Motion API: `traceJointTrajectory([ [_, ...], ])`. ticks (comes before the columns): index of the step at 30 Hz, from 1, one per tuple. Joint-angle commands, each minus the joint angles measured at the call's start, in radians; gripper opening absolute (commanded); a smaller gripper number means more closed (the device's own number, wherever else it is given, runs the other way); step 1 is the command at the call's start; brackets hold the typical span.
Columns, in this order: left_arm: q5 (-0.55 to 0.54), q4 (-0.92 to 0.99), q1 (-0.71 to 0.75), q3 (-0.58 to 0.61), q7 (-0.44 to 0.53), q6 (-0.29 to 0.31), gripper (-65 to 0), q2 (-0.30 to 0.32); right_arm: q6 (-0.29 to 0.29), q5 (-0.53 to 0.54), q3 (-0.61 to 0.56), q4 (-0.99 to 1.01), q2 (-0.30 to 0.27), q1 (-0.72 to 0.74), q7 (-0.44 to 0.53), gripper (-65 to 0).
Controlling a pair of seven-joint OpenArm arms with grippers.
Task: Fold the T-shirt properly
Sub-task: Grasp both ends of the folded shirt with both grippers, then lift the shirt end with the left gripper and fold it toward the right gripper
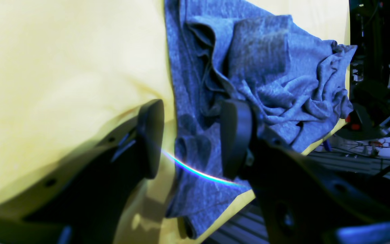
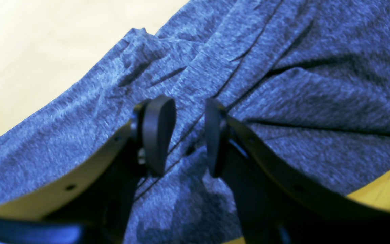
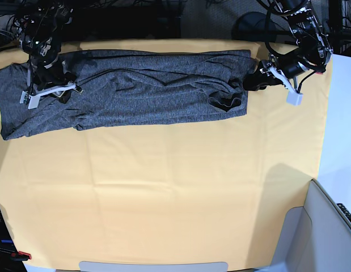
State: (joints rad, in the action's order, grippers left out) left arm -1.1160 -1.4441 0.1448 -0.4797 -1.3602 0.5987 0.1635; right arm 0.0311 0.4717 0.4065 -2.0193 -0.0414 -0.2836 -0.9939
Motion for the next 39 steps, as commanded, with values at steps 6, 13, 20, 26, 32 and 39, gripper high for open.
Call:
traceJointTrajectory([
  [6, 0.026, -0.007, 0.002, 0.086, -0.036, -0.003, -37.8, -0.034, -0.004, 0.006, 0.001, -0.019, -0.008, -0.001, 0.02, -45.7],
  [13, 0.023, -0.007, 0.0, 0.141, -0.036, -0.004, -37.8, -0.034, -0.004, 0.006, 0.002, -0.019, -0.008, -0.006, 0.02, -45.7],
  [20, 0.023, -0.007, -0.001, 0.138, -0.036, -0.004, -37.8, -0.035, -0.004, 0.006, 0.001, -0.019, -0.008, -0.009, 0.02, -45.7],
  [26, 0.02, -0.005, -0.001, 0.14, -0.029, -0.001, -43.6, -0.035, -0.004, 0.006, 0.004, -0.019, -0.008, -0.009, 0.02, -45.7],
  [32, 0.023, -0.005, -0.001, 0.141, 0.003, -0.001, -65.0, -0.051, -0.004, 0.005, 0.004, -0.019, -0.008, -0.021, 0.02, -45.7],
  [39, 0.018, -0.09, -0.021, 0.224, 0.049, 0.0, -64.6, -0.057, -0.003, 0.006, 0.007, -0.021, -0.053, -0.022, 0.02, -45.7],
])
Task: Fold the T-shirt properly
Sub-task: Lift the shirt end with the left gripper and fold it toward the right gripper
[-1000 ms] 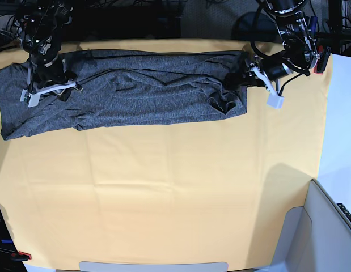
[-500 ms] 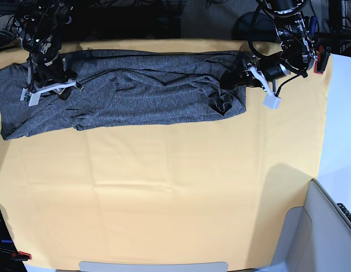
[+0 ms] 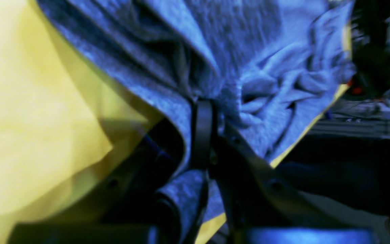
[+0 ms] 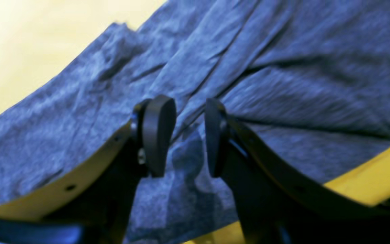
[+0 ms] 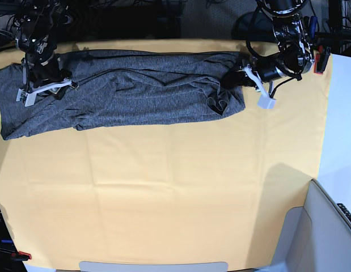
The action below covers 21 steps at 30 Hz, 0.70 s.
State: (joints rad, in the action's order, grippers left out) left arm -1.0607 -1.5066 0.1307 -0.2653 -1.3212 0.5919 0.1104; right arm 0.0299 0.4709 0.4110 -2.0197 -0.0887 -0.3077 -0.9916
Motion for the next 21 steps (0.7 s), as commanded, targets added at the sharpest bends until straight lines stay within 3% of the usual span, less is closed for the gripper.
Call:
traceJointTrajectory([
  [1, -0.037, -0.052, -0.007, 0.028, 0.018, 0.007, -64.6, -0.004, 0.0, 0.007, 0.002, -0.02, -0.013, 0.002, 0.018, -45.7],
  [3, -0.037, -0.096, -0.009, 0.074, 0.025, 0.007, -64.6, -0.005, 0.0, 0.007, 0.024, -0.02, -0.033, 0.002, 0.018, -45.7],
  [10, -0.029, -0.107, -0.045, 0.168, 0.039, 0.007, -64.6, -0.104, -0.002, 0.007, 0.202, -0.019, -0.035, 0.0, 0.018, -45.8],
  [16, -0.033, -0.075, -0.098, 0.341, 0.127, 0.003, -64.6, -0.123, -0.002, 0.002, 0.32, -0.017, -0.039, -0.017, 0.017, -45.8],
  [21, -0.036, 0.007, -0.168, 0.476, 0.187, 0.003, -64.6, -0.15, -0.003, 0.004, 0.354, -0.013, -0.078, -0.041, 0.018, -45.8],
])
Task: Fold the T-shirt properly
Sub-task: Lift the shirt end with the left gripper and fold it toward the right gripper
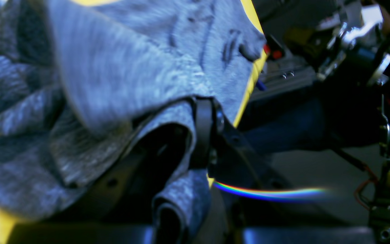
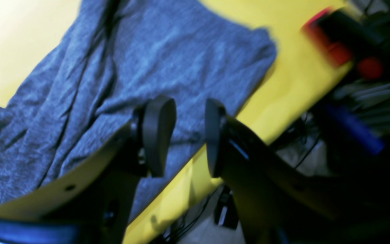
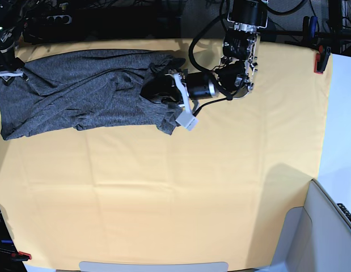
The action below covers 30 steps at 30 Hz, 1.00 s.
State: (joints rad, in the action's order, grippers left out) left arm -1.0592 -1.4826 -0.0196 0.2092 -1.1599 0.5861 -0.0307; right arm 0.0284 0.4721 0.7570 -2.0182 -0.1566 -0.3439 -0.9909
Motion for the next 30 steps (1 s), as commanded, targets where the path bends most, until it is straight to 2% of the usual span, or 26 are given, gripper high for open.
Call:
traceJointTrajectory([
  [1, -0.037, -0.008, -0.026, 0.025, 0.028, 0.008, -64.6, -0.011, -0.002, 0.004, 0.011, -0.014, -0.011, -0.005, 0.017, -45.8],
  [8, -0.031, 0.083, -0.079, 0.154, 0.085, 0.008, -64.6, -0.073, -0.002, 0.001, 0.029, -0.014, -0.011, -0.022, 0.017, -45.8],
  [15, -0.031, 0.119, -0.13, 0.275, 0.153, 0.007, -64.6, -0.088, -0.002, 0.003, 0.029, -0.014, -0.01, -0.033, 0.019, -45.8],
  [23, -0.033, 0.139, -0.228, 0.378, 0.14, 0.007, -64.6, -0.085, -0.002, 0.003, 0.029, -0.014, -0.005, -0.034, 0.019, -45.8],
  [30, -0.031, 0.139, -0.28, 0.396, 0.09, 0.007, -64.6, -0.081, -0.002, 0.003, 0.023, -0.014, -0.002, -0.034, 0.019, -45.8],
])
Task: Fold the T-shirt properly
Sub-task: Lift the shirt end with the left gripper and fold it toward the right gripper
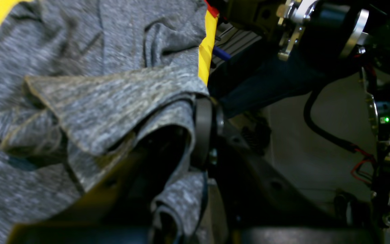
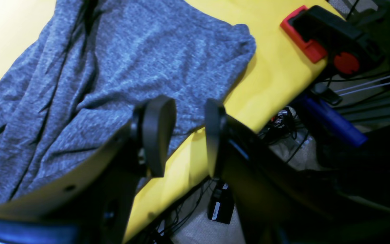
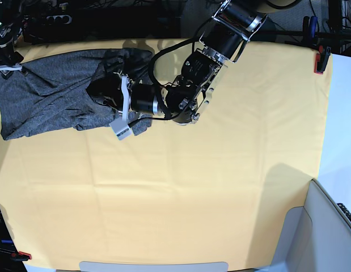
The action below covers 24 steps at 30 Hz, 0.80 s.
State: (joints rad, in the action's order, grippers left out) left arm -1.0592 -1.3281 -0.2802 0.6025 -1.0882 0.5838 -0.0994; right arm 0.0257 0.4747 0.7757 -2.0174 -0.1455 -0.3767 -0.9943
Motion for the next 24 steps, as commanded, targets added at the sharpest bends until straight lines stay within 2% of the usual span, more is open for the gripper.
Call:
traceJointTrajectory([
  [1, -0.031, -0.015, -0.024, 0.003, 0.018, 0.009, -64.6, -0.013, 0.001, 0.0, 0.003, -0.015, -0.013, -0.002, 0.021, -45.8],
  [5, -0.031, -0.015, -0.043, 0.004, 0.016, 0.009, -64.6, -0.016, 0.001, 0.0, 0.006, -0.015, 0.005, -0.002, 0.021, -45.8],
  [18, -0.029, -0.015, -0.07, 0.003, 0.029, 0.009, -64.6, -0.02, 0.001, -0.001, 0.001, -0.015, 0.008, -0.003, 0.021, -45.8],
  [24, -0.029, 0.025, -0.073, 0.003, 0.078, 0.009, -64.6, -0.021, 0.001, -0.001, 0.001, -0.013, 0.022, -0.003, 0.021, -45.8],
])
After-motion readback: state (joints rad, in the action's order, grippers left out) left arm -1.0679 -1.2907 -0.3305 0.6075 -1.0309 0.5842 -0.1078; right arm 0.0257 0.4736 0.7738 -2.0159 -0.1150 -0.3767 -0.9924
